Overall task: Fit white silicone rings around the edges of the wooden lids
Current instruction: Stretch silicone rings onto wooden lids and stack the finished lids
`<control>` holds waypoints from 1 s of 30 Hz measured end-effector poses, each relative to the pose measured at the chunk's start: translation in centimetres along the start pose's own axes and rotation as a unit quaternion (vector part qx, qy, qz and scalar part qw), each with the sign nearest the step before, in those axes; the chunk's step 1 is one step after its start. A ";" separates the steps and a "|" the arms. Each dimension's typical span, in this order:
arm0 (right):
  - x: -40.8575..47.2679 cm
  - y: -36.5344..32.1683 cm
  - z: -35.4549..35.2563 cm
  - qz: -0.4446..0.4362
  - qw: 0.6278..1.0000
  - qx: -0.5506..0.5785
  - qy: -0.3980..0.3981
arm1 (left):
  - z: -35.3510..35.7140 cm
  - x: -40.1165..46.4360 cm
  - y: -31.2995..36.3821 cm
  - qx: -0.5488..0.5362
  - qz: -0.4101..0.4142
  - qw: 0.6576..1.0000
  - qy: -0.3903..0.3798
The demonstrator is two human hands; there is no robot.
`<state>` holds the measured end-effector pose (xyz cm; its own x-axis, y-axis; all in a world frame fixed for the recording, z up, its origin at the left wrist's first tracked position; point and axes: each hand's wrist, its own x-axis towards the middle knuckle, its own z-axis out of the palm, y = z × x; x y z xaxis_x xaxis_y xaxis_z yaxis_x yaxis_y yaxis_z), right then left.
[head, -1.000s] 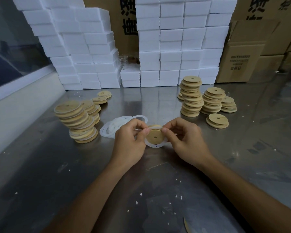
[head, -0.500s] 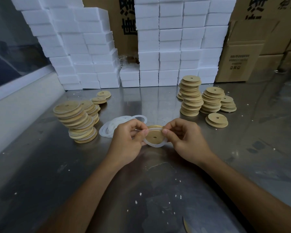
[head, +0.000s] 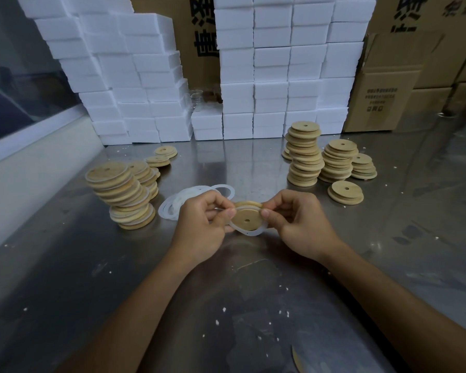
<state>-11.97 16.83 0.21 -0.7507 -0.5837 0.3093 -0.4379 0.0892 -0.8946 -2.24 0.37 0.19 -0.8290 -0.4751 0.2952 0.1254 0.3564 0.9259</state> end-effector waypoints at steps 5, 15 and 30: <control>0.1 0.3 0.2 0.004 1.000 -0.001 0.012 | -0.6 0.2 0.0 -0.014 -0.023 1.000 -0.005; 0.0 0.8 0.4 0.000 0.999 -0.025 0.024 | -1.2 0.2 -0.6 0.043 -0.009 0.999 -0.003; -0.3 0.6 1.0 -0.117 0.988 -0.094 0.036 | 0.4 -0.4 -0.2 0.129 0.099 0.986 0.038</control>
<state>-11.53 16.22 -0.72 -0.6484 -0.5482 0.5282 -0.6821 0.1103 -0.7229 -2.20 0.81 -0.17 -0.7577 -0.4312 0.4898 0.1291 0.6366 0.7603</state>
